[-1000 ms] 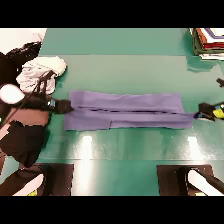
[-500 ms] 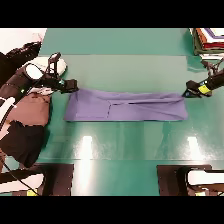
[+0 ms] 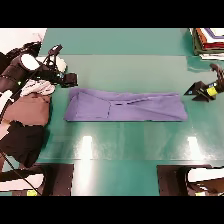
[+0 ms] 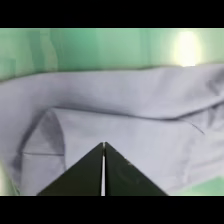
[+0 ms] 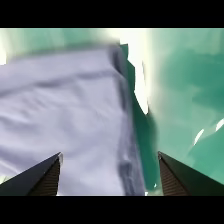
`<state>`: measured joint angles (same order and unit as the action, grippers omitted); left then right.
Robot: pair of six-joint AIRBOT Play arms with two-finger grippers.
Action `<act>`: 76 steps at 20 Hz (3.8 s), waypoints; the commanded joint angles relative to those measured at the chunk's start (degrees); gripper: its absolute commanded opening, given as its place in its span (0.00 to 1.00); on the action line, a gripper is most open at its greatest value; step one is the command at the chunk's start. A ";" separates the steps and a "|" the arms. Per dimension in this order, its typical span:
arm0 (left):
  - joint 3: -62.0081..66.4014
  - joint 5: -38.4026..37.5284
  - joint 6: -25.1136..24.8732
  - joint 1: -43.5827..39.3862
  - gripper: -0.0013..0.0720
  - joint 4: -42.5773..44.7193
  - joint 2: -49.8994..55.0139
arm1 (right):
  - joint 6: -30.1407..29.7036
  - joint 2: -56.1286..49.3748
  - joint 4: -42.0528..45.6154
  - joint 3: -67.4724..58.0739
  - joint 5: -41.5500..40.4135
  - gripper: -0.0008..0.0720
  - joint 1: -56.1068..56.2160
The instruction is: Fold the shirts.
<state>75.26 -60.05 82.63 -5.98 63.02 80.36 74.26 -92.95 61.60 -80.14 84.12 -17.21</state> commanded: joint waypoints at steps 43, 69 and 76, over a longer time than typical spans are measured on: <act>18.53 3.93 5.27 -22.64 0.05 -8.61 26.29 | 5.42 1.97 -12.57 -36.59 1.64 0.03 41.11; 18.47 -11.32 2.43 10.64 0.05 11.04 -5.07 | 5.03 -2.29 6.73 -10.10 -8.35 0.74 45.33; 18.47 -10.47 2.40 10.64 0.05 8.55 -4.87 | 2.69 -8.55 -22.36 3.80 -13.92 0.80 34.42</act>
<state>93.76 -71.07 85.06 4.60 73.08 75.37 78.89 -98.72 51.94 -80.75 71.22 20.29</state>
